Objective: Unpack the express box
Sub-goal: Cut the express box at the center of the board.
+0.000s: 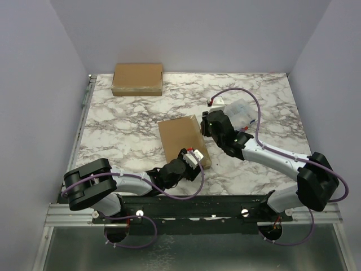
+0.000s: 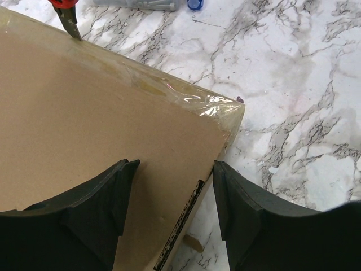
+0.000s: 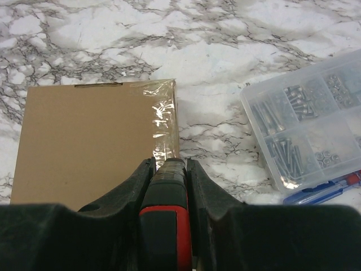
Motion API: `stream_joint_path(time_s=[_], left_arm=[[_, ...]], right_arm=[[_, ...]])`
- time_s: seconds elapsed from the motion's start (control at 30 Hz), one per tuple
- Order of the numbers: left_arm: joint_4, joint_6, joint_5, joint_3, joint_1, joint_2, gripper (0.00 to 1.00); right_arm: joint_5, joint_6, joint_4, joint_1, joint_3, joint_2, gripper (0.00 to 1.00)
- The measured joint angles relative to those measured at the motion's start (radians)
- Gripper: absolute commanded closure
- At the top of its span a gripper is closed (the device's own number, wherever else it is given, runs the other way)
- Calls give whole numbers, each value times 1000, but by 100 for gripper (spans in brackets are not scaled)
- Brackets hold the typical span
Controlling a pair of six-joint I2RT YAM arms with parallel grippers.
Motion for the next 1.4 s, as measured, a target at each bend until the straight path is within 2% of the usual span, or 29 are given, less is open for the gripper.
stream_joint_path(time_s=[0.77,1.4], left_arm=[[60,-101,-67,6,-21,49,39],[69,-126,-101,32,-32,84,39]], right_arm=[[72,127,-249,71,25,-30,100],[199,319,-550,256,22,-120,100]])
